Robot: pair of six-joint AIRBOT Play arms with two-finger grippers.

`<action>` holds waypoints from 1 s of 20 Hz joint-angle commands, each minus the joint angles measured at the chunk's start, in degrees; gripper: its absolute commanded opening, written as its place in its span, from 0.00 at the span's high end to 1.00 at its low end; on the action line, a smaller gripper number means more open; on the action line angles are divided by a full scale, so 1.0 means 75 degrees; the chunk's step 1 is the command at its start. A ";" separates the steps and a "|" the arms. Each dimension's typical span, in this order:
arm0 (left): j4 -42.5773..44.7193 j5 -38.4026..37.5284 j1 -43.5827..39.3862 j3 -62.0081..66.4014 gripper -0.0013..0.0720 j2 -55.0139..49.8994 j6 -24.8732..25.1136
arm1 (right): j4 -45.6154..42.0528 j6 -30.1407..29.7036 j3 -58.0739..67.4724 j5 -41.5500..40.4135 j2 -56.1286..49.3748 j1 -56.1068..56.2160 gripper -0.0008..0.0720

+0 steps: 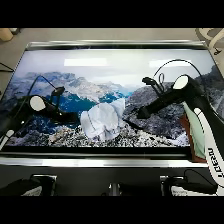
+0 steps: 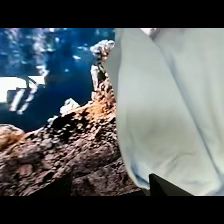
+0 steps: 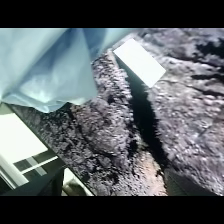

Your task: Fold the shirts.

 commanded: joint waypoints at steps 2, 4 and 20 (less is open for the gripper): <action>-0.1620 0.1285 -0.0012 -0.0469 0.19 -0.0915 0.0597 | -0.0187 -0.0070 -0.0003 0.0256 -0.0376 0.0635 0.04; -0.1728 0.1638 -0.0044 -0.0463 0.30 -0.1145 0.0621 | -0.0160 -0.0067 -0.0093 0.0236 -0.0493 0.0755 0.04; -0.1731 0.1953 -0.0070 -0.0458 0.95 -0.0469 0.0644 | 0.1102 -0.0440 -0.0318 -0.2139 -0.1440 0.2087 0.85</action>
